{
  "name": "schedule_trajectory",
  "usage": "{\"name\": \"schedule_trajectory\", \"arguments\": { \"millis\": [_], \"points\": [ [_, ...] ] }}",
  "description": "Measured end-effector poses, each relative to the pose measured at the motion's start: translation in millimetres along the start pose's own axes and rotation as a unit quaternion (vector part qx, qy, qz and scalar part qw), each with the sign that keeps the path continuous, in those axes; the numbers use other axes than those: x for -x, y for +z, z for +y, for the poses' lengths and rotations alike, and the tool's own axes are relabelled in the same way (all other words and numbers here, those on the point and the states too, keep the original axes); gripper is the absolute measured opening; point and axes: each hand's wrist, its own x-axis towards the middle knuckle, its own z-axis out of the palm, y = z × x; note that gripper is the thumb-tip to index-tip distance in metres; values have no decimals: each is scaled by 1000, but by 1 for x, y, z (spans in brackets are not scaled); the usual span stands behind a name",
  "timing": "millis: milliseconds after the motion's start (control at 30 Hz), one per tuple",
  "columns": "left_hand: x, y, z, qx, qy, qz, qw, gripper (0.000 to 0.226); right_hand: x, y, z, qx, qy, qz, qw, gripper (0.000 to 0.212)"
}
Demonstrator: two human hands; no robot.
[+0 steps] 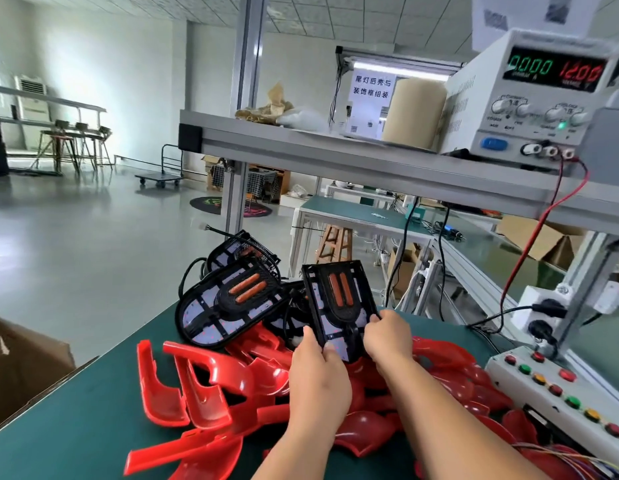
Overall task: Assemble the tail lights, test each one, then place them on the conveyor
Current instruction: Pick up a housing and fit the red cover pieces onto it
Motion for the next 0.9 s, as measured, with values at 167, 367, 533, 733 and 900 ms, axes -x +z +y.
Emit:
{"name": "schedule_trajectory", "arguments": {
  "millis": [167, 367, 533, 733, 900],
  "points": [
    [5, -1, 3, 19, -12, -7, 1000, 55, 2, -12, 6, -48, -29, 51, 997, 16],
    [6, -1, 5, 30, -22, -14, 999, 54, 1, -25, 4, -149, -20, 122, 981, 18],
    [8, -2, 8, 88, -29, -8, 996, 50, 3, -43, -3, -234, -20, 146, 961, 18],
    [10, 3, 9, 181, -6, -41, 983, 40, 18, -79, 2, -241, -63, 148, 957, 22],
    [14, 1, 19, 189, 9, -27, 982, 33, 43, -113, 31, -207, -116, 124, 964, 20]
  ]
}}
